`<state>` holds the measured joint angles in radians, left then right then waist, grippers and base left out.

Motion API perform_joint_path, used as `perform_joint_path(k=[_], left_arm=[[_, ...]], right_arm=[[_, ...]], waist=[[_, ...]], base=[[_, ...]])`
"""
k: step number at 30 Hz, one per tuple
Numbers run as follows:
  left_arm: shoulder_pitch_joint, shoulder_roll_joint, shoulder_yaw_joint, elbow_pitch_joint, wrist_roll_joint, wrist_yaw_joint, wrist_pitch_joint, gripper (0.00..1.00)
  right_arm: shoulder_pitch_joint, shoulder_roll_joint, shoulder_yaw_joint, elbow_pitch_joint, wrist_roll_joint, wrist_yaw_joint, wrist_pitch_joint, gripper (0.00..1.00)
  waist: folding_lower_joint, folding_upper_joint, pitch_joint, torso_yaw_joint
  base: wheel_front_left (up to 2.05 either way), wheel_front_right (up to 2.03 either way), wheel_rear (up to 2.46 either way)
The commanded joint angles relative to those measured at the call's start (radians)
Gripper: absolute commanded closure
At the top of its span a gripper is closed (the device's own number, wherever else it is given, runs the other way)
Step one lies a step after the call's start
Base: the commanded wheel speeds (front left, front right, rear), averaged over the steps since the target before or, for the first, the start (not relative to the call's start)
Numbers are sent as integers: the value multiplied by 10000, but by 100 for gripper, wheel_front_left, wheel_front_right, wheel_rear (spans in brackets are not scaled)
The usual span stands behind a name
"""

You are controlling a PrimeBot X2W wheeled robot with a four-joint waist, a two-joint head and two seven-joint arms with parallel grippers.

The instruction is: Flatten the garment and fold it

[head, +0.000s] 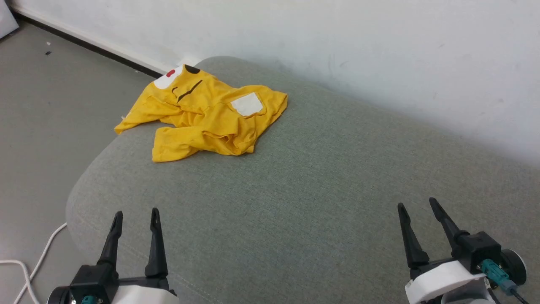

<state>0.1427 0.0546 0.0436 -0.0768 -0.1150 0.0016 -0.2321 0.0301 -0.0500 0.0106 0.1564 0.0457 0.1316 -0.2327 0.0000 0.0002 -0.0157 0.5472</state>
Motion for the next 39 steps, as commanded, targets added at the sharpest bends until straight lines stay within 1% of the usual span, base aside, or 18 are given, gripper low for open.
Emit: perform_joint_path(k=[1, 9, 22, 23, 24, 26, 28, 29, 31, 33, 35, 39], left_arm=[[155, -41, 41, -47, -68, 75, -130, 0], [227, -43, 72, -57, -116, 49, -297, 0], [194, -43, 59, -44, -168, 11, -297, 0], [201, -43, -1, -17, -163, -47, -297, 0], [127, -43, -63, -110, -194, -113, -297, 0], [-180, -43, -160, -460, -682, -169, -297, 0], [-671, 140, -406, -759, -612, -476, -237, 0], [-1030, 261, -521, -1013, -564, -572, -25, 0], [-1950, 804, -696, -1516, -138, -731, 502, 0], [-2997, 955, -703, -1806, -364, -854, 995, 0], [-3957, 1413, -731, -1726, -319, -980, 1642, 0], [-5840, 1990, -714, -944, -658, -1132, 2666, 0]], right_arm=[[68, -2, 26, 66, 96, -9, -124, 0], [103, -3, -1, 165, 167, -9, -291, 0], [52, -3, -137, 28, 68, -9, -291, 0], [46, -3, -137, 16, 62, -9, -291, 0], [39, -3, -140, -1, 50, -9, -291, 0], [36, -3, -221, -56, 6, -9, -291, 0], [31, -3, -354, -140, -58, -9, -291, 0], [24, -3, -414, -189, -93, -9, -291, 0], [-8, -3, -505, -286, -174, -9, -291, 0], [-66, -3, -548, -372, -265, -9, -291, 0], [-165, -3, -556, -455, -351, -9, -291, 0], [-426, -3, -541, -720, -596, -9, -275, 0]], waist=[[0, -2, -15, 157], [0, -2, -32, 498], [0, -2, 95, 373], [0, -2, 118, 349], [0, -2, 150, 335], [0, -2, 240, 375], [0, -2, 360, 449], [0, -2, 438, 488], [0, -2, 612, 537], [0, -2, 796, 537], [0, -2, 999, 459], [0, -2, 1509, 217]], base=[[0, 0, 0], [0, 0, 0], [0, 0, 0], [0, 0, 0], [0, 0, 0], [0, 0, 0], [0, 0, 0], [0, 0, 0], [0, 0, 0], [0, 0, 0], [0, 0, 0], [0, 0, 0]])
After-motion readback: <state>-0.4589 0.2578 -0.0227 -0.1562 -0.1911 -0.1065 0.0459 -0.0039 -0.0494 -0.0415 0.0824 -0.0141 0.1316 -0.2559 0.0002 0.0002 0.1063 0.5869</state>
